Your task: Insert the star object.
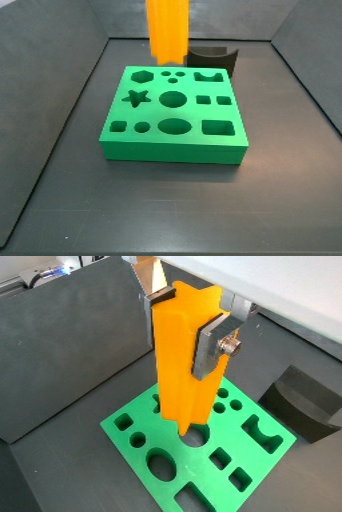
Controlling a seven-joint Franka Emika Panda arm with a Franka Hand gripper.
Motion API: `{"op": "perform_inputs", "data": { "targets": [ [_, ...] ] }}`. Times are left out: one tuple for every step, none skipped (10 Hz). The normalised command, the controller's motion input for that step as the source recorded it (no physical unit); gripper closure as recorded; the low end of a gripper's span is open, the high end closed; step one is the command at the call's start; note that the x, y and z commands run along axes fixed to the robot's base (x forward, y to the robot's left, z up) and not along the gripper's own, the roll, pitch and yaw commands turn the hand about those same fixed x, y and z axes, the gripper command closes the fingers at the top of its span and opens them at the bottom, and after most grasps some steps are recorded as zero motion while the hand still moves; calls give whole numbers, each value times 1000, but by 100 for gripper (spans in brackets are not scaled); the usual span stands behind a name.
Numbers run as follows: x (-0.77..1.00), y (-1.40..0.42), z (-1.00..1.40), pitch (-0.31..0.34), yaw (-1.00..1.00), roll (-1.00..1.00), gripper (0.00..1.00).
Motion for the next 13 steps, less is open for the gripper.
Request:
{"op": "perform_inputs", "data": {
  "targets": [
    [-414,197,-514,-217,63,-151,100],
    [-517,77,-1000,0,0,-86,100],
    [-531,189,-1000,0,0,-17,100],
    [-551,266,-686,-51,0,-69,100],
    [-300,191,-434,-21,0,-130,100],
    [-186,91,-337,-1,0,-116,100],
    [-131,80,-263,0,-6,-83,100],
    [-106,97,-249,0,-123,-83,100],
    [-126,117,-251,0,-157,-80,100],
    [-103,83,-146,0,-157,-53,100],
    [-126,77,-97,0,-206,-99,100],
    [-166,66,-120,0,-389,-93,100],
    [-157,14,-106,11,-640,-39,100]
  ]
}}
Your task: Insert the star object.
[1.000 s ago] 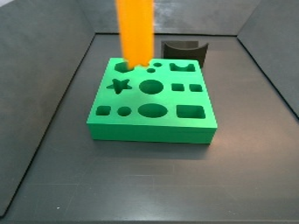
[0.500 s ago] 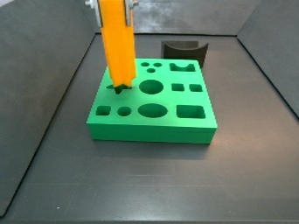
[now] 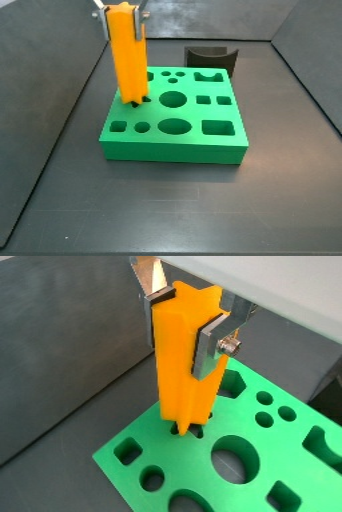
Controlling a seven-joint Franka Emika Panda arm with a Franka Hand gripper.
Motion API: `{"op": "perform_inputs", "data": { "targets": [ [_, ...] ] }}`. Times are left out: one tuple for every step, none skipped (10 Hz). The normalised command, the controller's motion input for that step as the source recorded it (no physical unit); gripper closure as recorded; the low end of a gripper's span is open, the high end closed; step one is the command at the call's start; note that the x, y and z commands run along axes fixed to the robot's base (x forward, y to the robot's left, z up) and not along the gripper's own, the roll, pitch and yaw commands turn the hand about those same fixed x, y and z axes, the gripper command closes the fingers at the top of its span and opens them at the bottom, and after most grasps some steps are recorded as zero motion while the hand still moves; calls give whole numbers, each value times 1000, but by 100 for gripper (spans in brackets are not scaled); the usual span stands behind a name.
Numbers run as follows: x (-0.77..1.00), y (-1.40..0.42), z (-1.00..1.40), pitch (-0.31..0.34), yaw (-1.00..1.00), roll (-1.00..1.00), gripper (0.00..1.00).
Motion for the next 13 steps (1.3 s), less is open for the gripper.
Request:
{"op": "perform_inputs", "data": {
  "targets": [
    [200,0,-71,0,-563,-79,100],
    [0,0,-177,37,-689,-49,100],
    [40,0,-223,66,-766,0,100],
    [20,0,-257,81,-754,0,100],
    [0,3,-231,96,-837,-4,100],
    [0,9,-229,87,-911,-29,100],
    [0,0,-251,86,-923,-60,100],
    [0,9,-294,81,-911,-57,100],
    [0,54,-331,94,-877,-24,100],
    [-6,171,-346,111,-763,0,100],
    [-129,154,-154,77,-386,0,100],
    [-37,106,-103,26,-131,0,100],
    [-83,51,-203,13,-183,0,100]
  ]
}}
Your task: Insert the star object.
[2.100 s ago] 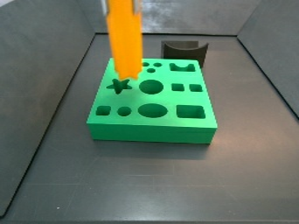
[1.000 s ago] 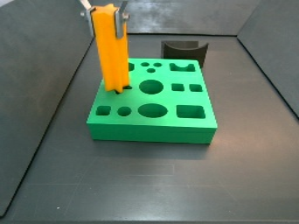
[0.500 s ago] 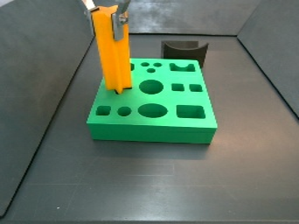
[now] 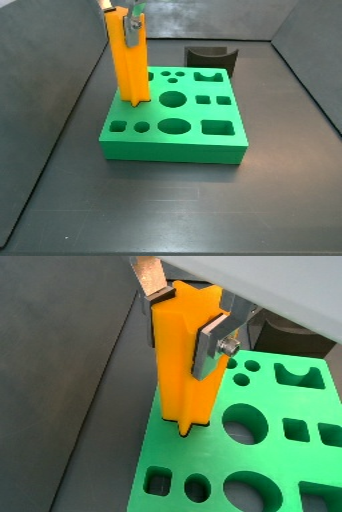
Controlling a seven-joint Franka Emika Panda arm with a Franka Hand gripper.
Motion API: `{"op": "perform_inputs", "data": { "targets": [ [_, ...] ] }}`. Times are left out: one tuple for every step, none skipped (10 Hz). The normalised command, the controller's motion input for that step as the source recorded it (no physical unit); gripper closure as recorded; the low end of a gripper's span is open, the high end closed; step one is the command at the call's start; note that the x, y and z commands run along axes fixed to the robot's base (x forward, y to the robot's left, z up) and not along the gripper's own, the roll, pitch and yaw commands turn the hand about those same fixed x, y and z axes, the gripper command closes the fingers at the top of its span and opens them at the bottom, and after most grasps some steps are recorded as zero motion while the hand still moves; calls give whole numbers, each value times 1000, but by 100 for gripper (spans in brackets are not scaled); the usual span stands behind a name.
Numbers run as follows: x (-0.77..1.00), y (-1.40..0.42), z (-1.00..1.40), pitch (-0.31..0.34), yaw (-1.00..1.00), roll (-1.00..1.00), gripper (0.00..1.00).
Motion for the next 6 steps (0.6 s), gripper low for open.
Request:
{"op": "perform_inputs", "data": {
  "targets": [
    [0,-60,-263,29,-271,-114,100],
    [0,-194,-266,46,-334,-100,100],
    [11,-186,-274,63,-343,-111,100],
    [0,-34,-260,57,-169,-99,100],
    [0,0,-257,27,0,-33,100],
    [-17,0,-251,0,0,0,100]
  ]
}}
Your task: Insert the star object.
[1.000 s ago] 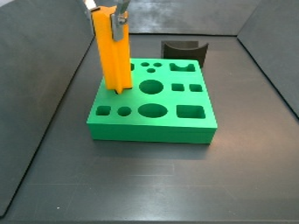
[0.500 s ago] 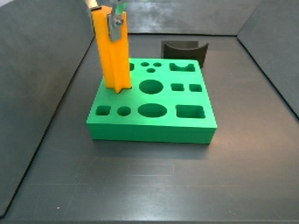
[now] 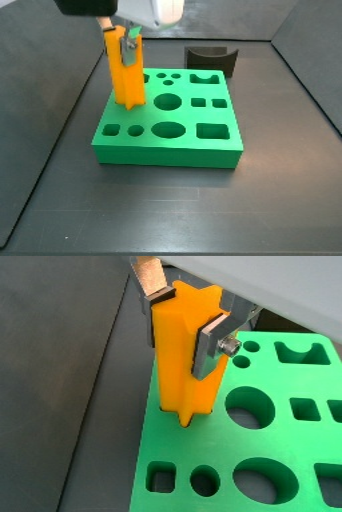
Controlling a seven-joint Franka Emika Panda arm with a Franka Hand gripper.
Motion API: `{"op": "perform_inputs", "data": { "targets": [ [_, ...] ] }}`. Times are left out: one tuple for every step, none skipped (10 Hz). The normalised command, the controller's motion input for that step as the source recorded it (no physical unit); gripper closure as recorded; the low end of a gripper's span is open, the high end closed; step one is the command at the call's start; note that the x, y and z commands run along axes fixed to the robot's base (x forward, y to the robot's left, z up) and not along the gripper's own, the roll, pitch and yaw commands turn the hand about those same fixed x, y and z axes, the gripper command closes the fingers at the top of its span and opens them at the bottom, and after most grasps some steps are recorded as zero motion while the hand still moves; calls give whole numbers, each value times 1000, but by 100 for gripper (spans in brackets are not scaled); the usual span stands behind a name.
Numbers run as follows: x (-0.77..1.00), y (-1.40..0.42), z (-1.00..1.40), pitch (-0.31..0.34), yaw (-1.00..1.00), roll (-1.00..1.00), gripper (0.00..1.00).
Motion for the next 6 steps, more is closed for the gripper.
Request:
{"op": "perform_inputs", "data": {
  "targets": [
    [0,0,-260,0,3,54,100],
    [0,0,-271,0,14,33,100],
    [0,-43,-354,29,0,0,100],
    [49,-86,-414,39,0,23,100],
    [0,-80,-446,0,0,0,100],
    [0,-31,-371,-29,0,-64,100]
  ]
}}
